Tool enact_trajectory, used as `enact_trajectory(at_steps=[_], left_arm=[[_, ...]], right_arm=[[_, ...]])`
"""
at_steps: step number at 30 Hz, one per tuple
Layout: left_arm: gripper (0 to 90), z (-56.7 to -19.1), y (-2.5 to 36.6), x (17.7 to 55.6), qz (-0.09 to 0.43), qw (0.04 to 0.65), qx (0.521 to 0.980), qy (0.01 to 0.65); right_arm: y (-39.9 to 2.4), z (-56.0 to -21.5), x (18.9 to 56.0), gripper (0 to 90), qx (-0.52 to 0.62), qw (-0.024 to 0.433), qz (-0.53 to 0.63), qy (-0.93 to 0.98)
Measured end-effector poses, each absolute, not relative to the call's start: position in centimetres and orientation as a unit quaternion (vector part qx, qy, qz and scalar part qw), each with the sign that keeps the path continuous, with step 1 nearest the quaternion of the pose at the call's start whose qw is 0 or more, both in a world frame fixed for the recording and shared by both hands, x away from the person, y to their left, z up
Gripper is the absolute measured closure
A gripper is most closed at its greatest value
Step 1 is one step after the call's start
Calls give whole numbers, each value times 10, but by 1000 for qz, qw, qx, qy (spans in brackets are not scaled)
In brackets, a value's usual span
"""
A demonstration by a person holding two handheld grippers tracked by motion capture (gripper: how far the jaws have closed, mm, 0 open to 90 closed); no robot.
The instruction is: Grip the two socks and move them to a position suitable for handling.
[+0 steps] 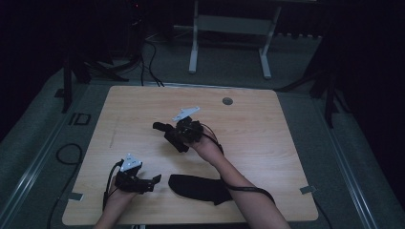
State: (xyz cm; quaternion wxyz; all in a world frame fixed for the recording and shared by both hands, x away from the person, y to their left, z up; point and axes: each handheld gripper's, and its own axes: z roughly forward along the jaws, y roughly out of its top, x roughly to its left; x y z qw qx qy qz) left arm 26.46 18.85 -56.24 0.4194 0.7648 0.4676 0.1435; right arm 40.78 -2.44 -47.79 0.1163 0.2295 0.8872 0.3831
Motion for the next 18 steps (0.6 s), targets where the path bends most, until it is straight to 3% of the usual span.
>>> enact_trajectory(at_steps=[10,18], left_arm=[[64,-549,166,269,131,434,776,438],[65,-547,149,275,129,427,791,419]], right_arm=[[-90,-468,380,804,240,124,412,870],[-138,-479,359,802,253,145,390,873]])
